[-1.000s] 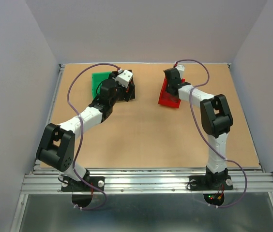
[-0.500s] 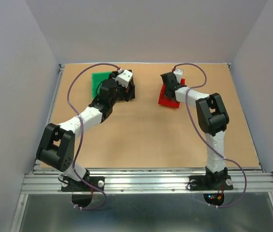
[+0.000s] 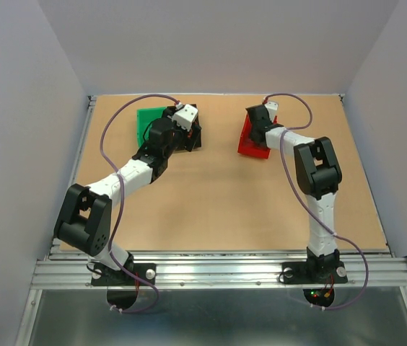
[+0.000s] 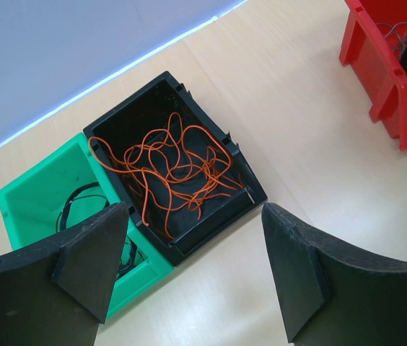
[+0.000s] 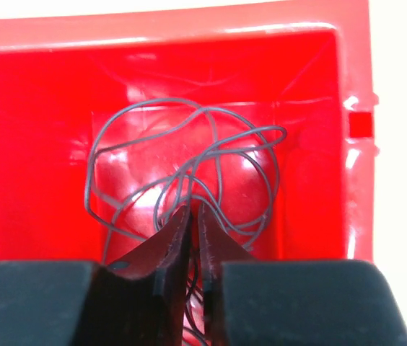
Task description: Untangle the cables
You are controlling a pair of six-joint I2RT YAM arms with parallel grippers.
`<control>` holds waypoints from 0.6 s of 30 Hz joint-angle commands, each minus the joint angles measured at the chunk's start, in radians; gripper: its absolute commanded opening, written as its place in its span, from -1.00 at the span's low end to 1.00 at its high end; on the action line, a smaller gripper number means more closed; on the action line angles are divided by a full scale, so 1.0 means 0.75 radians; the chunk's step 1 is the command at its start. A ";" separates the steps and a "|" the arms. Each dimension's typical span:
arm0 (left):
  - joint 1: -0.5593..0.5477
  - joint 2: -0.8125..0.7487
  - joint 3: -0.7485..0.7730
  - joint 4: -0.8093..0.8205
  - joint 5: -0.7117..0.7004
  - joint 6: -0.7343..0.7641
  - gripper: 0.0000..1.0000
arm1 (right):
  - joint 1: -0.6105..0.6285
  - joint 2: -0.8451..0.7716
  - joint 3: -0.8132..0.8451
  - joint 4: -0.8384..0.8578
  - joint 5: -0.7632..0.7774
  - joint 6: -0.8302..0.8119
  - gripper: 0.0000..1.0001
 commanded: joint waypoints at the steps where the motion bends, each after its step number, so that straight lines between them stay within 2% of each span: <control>1: 0.002 -0.065 -0.017 0.057 0.006 0.011 0.72 | -0.006 -0.130 -0.036 -0.058 0.022 -0.021 -0.64; 6: 0.002 -0.057 -0.015 0.059 0.006 0.019 0.72 | -0.004 -0.267 -0.065 -0.056 0.032 -0.059 -0.32; 11: 0.000 -0.046 -0.007 0.057 0.006 0.021 0.73 | -0.001 -0.357 -0.120 -0.051 0.043 -0.066 -0.26; 18: 0.002 -0.007 0.016 0.045 -0.031 0.009 0.79 | 0.001 -0.449 -0.212 -0.002 0.022 -0.084 0.25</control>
